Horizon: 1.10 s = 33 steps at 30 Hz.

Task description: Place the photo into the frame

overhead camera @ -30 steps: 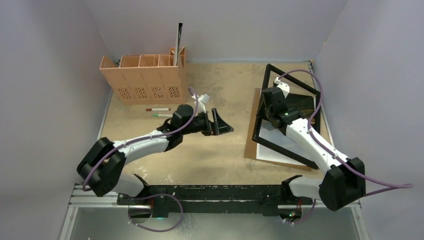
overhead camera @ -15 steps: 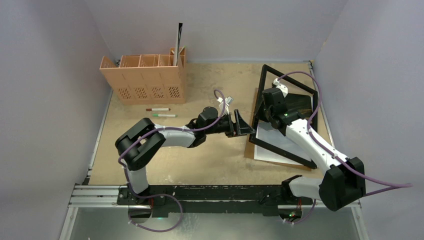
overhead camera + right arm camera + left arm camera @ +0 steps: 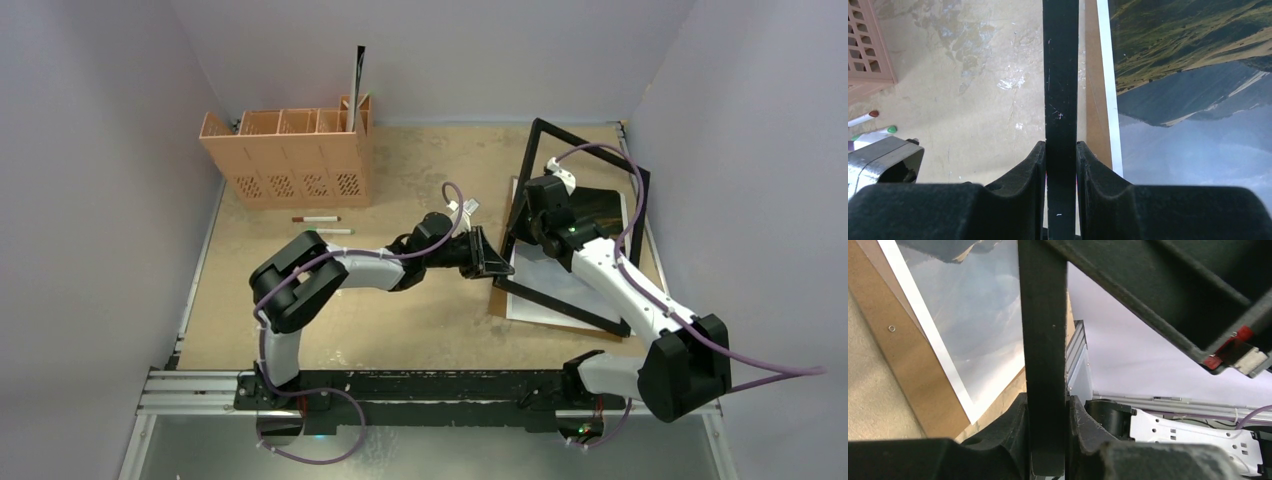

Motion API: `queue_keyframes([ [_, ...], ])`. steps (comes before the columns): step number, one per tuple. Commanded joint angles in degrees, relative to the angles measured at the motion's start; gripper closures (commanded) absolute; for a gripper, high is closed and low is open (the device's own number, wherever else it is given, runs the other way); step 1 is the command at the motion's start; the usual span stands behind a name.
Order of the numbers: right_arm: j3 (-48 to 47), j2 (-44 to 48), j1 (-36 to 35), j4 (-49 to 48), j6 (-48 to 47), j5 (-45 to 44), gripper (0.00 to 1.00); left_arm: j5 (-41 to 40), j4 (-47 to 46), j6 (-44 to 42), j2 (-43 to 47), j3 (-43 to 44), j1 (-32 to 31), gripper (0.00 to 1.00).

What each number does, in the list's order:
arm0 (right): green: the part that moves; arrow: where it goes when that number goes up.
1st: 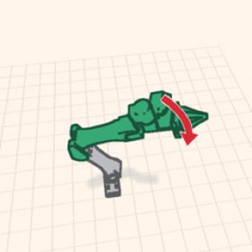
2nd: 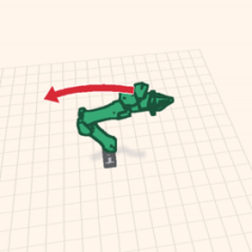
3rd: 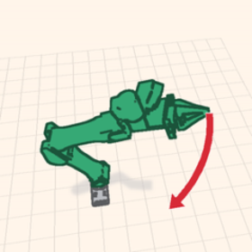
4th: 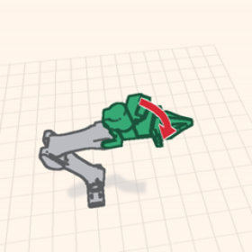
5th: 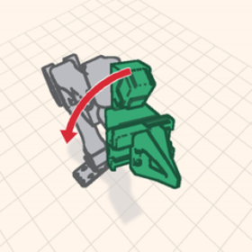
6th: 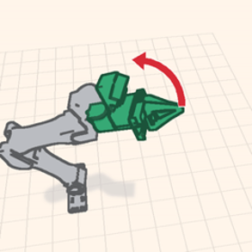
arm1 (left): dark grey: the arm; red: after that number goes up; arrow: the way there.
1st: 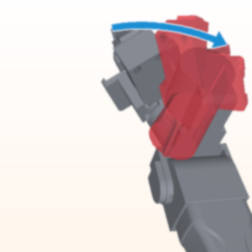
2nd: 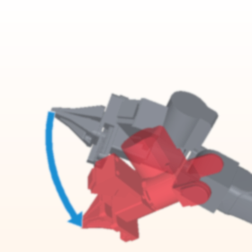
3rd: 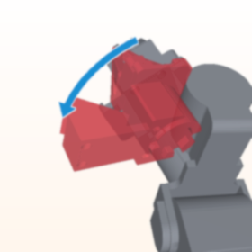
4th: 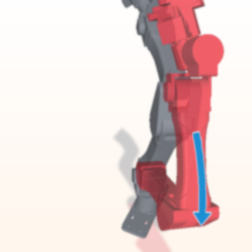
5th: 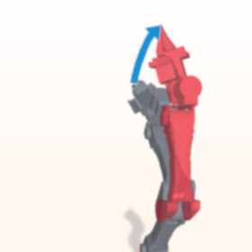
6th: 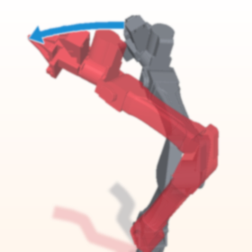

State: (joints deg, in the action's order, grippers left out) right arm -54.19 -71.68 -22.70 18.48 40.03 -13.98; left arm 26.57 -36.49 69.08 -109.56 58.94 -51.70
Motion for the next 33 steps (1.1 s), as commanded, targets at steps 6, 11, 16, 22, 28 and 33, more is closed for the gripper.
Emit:
queue_keyframes([
  [6,-0.75,-1.93,2.34,-3.83,2.5,-2.93,0.51,1.69,-1.56,-3.42,0.45,2.21,-0.58,1.0],
  [11,-4.23,-6.33,7.96,-6.87,0.58,-1.04,0.48,1.26,-2.87,-3.45,0.89,1.38,-0.8,1.0],
  [16,-10.47,-13.22,9.67,-7.93,-2.76,0.35,0.48,0.87,-2.61,-4.58,1.53,1.33,-1.11,1.0],
  [22,-15.79,-19.38,10.27,-7.13,-3.93,3.07,0.53,0.11,-1.57,-6.0,2.33,0.97,-1.29,1.0],
  [28,-17.08,-19.2,10.57,-7.02,-4.98,1.07,0.9,0.93,-2.53,-7.0,2.81,1.08,-1.6,1.0],
  [33,-16.73,-16.34,10.57,-3.76,-6.15,-5.63,1.0,3.09,-2.62,-8.46,3.11,1.96,-2.33,0.97],
])
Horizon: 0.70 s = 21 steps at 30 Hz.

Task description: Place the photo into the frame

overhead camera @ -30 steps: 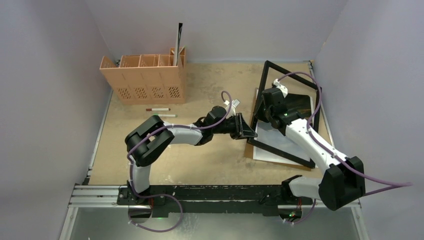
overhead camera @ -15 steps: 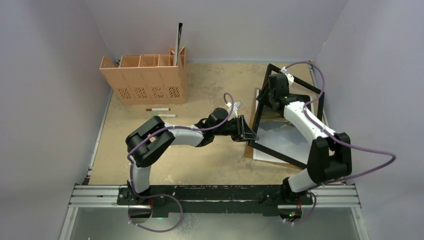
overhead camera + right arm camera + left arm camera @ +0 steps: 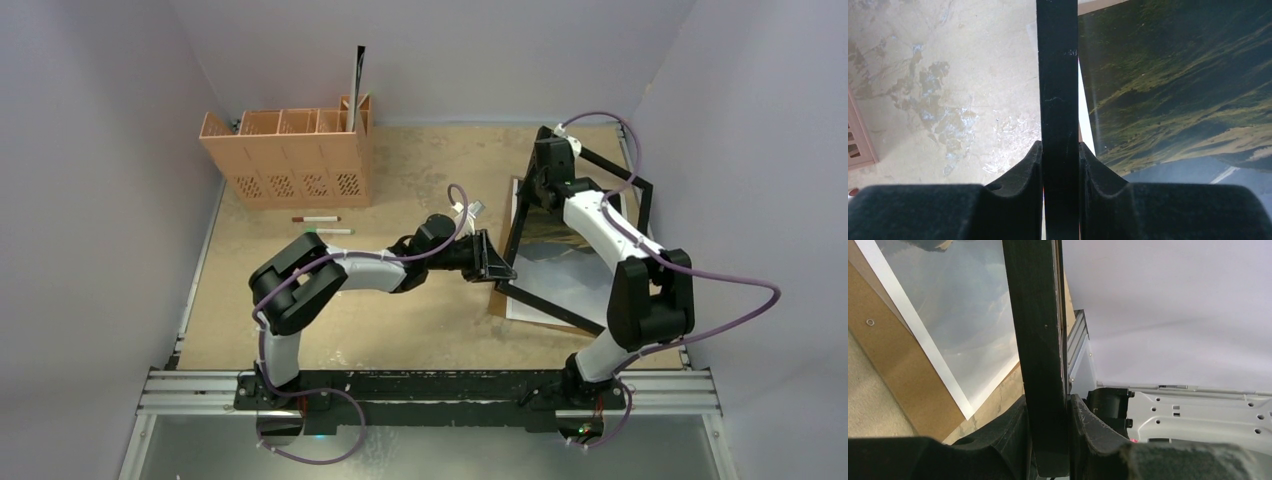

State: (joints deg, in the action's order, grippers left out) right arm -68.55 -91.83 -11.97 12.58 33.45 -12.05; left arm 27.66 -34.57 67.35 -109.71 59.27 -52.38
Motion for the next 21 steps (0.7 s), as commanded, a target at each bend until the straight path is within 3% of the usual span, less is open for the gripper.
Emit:
queue_keyframes([
  [1,-2.15,4.83,-0.16,2.52,0.47,-9.44,1.0,2.23,-4.54,-6.83,3.27,1.71,-1.67,0.93],
  [10,-4.6,13.83,-0.51,6.25,-1.34,-13.35,1.0,5.27,-5.76,-6.87,4.19,2.35,-2.34,0.6],
  [17,-8.57,18.85,-0.6,3.29,-2.94,-6.48,1.0,6.35,-4.85,-9.42,11.36,1.2,-2.22,0.28],
  [21,-8.04,22.71,-0.65,-3.73,-3.73,-2.36,1.0,5.54,-1.62,-12.67,18.83,-0.28,-2.21,0.15],
])
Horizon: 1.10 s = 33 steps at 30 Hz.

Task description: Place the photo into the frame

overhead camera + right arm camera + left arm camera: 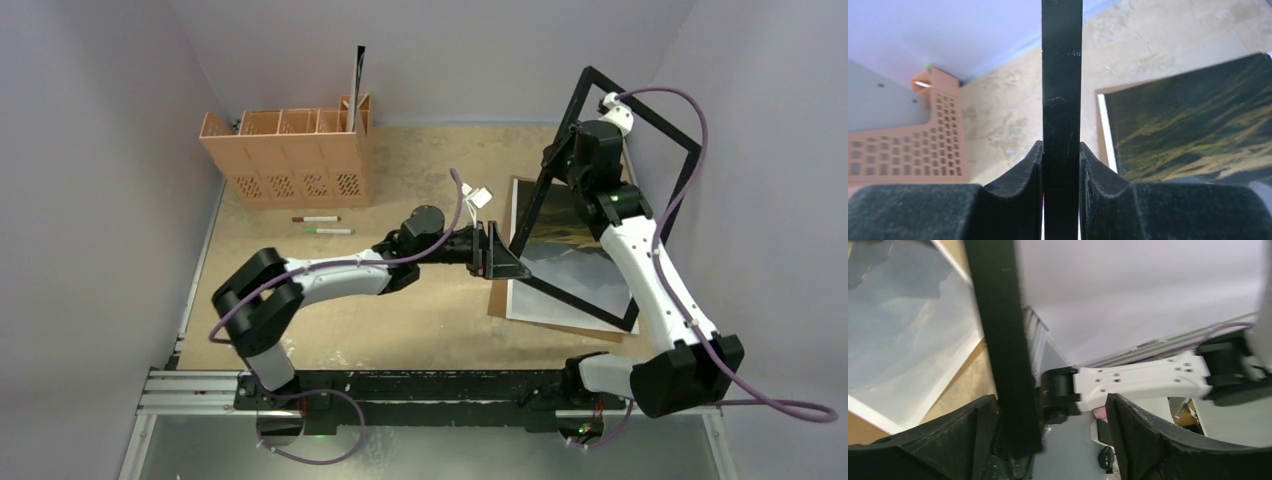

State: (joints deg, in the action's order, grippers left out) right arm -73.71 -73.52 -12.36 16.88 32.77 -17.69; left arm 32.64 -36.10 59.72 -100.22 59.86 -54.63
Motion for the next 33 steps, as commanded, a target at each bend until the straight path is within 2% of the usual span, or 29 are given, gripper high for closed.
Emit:
queue_keyframes([
  [1,-3.51,4.58,-0.24,-8.78,-3.14,4.46,1.0,-0.41,2.11,-6.8,11.39,-0.96,0.03,0.14],
  [4,-5.33,4.06,-0.25,-10.43,-3.24,9.15,1.0,-4.69,11.16,-12.42,17.25,-0.56,0.05,0.11],
  [11,-6.38,3.06,-0.32,-15.42,-2.12,23.05,1.0,-23.68,24.75,-20.15,31.75,-2.57,0.05,0.06],
  [17,-5.41,3.59,-0.7,-20.92,1.95,36.46,1.0,-38.59,32.46,-20.43,39.9,-3.92,0.04,0.05],
  [23,-1.86,5.89,-1.29,-27.32,10.4,47.93,1.0,-52.71,40.96,-15.0,43.88,-5.64,0.12,0.04],
  [27,0.37,8.56,-1.53,-30.55,17.23,52.45,1.0,-54.14,43.22,-13.68,42.69,-5.74,0.08,0.03],
  [33,4.35,12.1,-1.53,-37.57,28.13,57.61,1.0,-55.14,40.13,-13.69,39.93,-6.0,0.37,0.01],
])
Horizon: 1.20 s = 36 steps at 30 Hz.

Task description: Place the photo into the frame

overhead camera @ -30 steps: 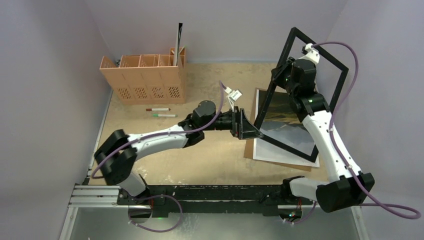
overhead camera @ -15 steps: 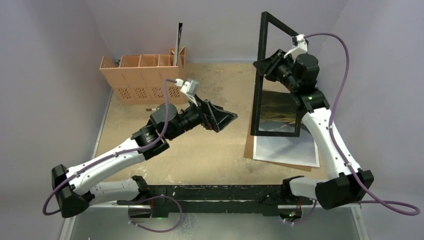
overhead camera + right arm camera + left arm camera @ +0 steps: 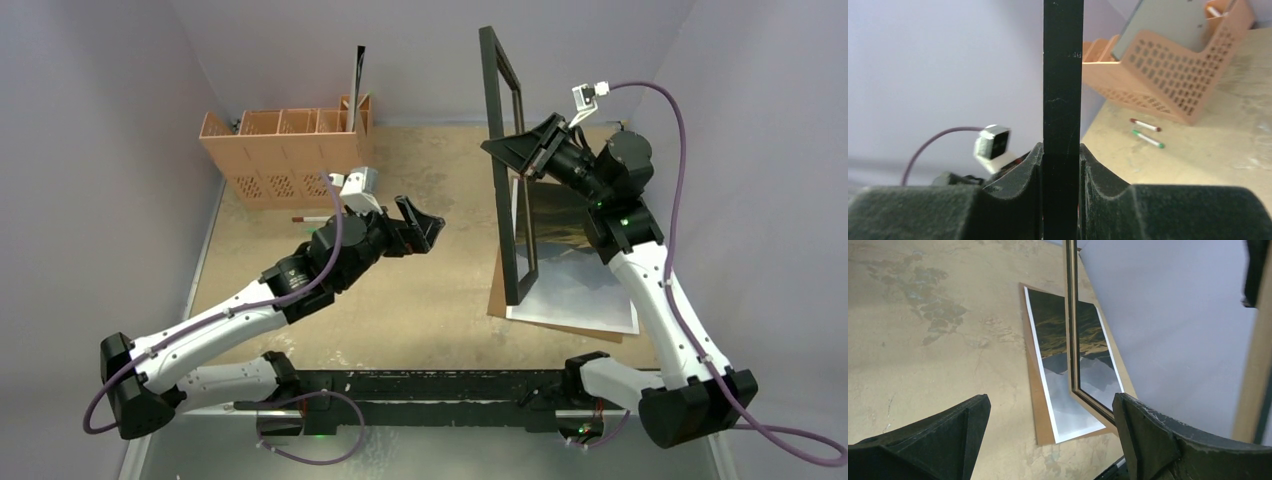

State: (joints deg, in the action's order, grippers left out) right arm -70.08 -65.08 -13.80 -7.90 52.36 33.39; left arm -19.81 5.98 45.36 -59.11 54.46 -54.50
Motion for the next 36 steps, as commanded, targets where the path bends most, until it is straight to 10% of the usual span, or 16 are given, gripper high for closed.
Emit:
queue_keyframes([
  [1,0.96,4.11,-0.13,-13.59,9.96,6.81,1.0,-2.3,-3.63,0.21,-1.92,-0.89,0.58,0.01],
  [15,-0.74,5.11,-0.17,-18.21,20.78,8.03,1.0,31.98,-34.5,-7.83,-25.06,2.18,11.82,0.03],
  [36,3.78,7.18,-0.09,-29.71,28.9,9.65,1.0,40.51,-44.27,-0.14,-47.9,14.12,12.68,0.14],
])
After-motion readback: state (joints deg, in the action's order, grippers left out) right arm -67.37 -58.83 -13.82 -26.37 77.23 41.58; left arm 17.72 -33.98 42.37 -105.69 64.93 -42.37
